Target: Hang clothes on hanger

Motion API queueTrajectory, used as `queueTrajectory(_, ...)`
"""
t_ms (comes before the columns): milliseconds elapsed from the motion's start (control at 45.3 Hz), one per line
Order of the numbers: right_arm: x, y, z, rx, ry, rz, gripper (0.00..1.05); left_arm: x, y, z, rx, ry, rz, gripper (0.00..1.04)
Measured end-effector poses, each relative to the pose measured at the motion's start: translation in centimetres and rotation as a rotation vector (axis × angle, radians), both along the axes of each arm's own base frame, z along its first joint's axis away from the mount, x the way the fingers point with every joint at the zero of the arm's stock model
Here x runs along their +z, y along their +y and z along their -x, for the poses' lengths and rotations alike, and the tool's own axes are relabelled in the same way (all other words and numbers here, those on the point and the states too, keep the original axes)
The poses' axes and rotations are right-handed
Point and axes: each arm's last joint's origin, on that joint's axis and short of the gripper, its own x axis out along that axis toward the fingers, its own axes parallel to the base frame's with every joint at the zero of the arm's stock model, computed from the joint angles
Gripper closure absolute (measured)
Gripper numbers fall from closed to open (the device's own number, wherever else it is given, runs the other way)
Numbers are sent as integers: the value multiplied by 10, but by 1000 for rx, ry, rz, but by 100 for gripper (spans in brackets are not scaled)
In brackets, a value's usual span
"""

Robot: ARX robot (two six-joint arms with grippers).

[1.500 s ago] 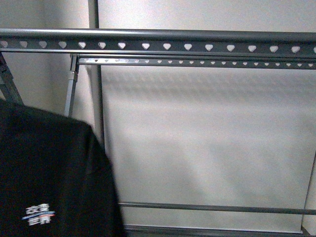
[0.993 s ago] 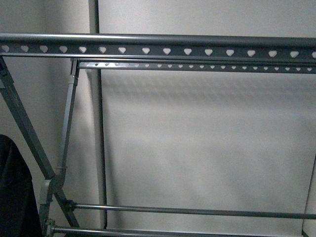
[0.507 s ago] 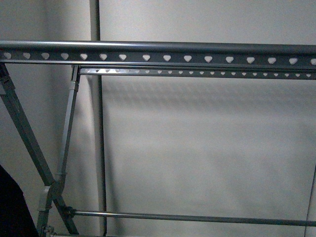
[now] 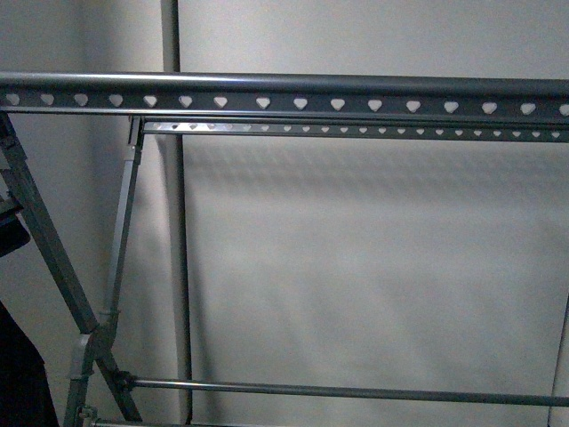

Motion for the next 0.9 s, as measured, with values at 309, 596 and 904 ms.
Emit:
queueTrajectory(309,0,0,0,0,0,0,7,-1,7,-12,1,38,46,68)
queueTrajectory(596,0,0,0,0,0,0,7,-13,-19,58,-323,48,140,100)
queueTrajectory(904,0,0,0,0,0,0,7,18,-65,130,-1141,22,-86,100)
